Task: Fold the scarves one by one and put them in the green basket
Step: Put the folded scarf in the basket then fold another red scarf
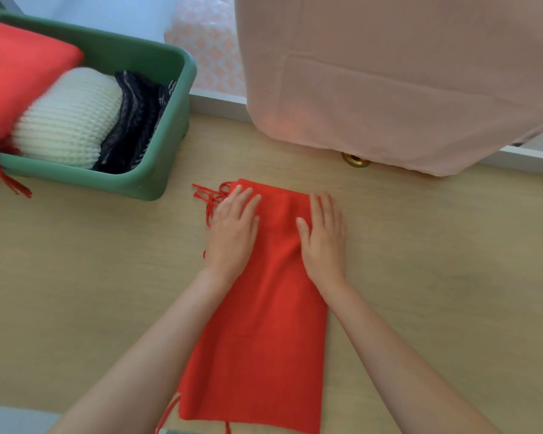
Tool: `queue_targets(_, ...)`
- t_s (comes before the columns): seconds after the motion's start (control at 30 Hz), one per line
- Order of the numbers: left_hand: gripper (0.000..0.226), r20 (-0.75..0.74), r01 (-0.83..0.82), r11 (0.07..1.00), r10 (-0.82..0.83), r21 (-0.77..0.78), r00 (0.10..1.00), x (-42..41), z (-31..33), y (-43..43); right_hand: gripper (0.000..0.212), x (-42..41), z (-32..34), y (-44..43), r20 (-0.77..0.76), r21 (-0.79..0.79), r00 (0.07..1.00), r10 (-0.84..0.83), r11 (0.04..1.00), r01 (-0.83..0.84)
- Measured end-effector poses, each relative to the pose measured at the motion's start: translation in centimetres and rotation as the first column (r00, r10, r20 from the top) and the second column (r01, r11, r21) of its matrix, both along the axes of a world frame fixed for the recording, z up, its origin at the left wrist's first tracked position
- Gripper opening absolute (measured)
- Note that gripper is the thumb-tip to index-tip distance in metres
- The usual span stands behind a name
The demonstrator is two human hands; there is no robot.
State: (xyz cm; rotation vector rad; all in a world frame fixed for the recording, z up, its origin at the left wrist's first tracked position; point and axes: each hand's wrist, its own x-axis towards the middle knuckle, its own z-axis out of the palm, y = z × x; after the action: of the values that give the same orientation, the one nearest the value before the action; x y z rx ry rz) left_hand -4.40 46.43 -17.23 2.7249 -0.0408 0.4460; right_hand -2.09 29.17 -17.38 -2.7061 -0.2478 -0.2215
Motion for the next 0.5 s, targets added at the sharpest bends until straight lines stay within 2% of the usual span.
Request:
queue_targets(0.07,0.051,-0.129,0.126,0.986,-0.113,0.105,0.985,0.0,-1.3,0.1,0.063,0.2,-0.9,0.3,-0.077,-0.146,0.988,0.132,0.979,-0.142)
queue_targets(0.17,0.062,-0.244,0.137,0.985,-0.108,0.104,0.964,-0.4,-3.2,1.6,0.067,0.5,-2.4,-0.3,-0.145,-0.233,0.982,0.121,0.960,-0.153)
queue_targets(0.27,0.062,-0.258,0.128,0.986,-0.096,0.111,0.961,-0.5,-3.5,2.1,0.065,0.4,-2.7,-0.4,-0.146,-0.251,0.985,0.091,0.960,-0.125)
queue_targets(0.4,0.061,-0.269,0.122,0.971,-0.063,0.207,0.961,-0.4,-2.7,1.6,0.063,0.4,-2.3,-0.4,-0.169,-0.257,0.982,0.088,0.958,-0.130)
queue_targets(0.5,0.057,-0.230,0.152,0.965,-0.102,0.212,0.968,-3.1,-1.2,1.4,0.062,-2.2,-0.6,-0.6,-0.130,-0.191,0.988,0.087,0.975,-0.111)
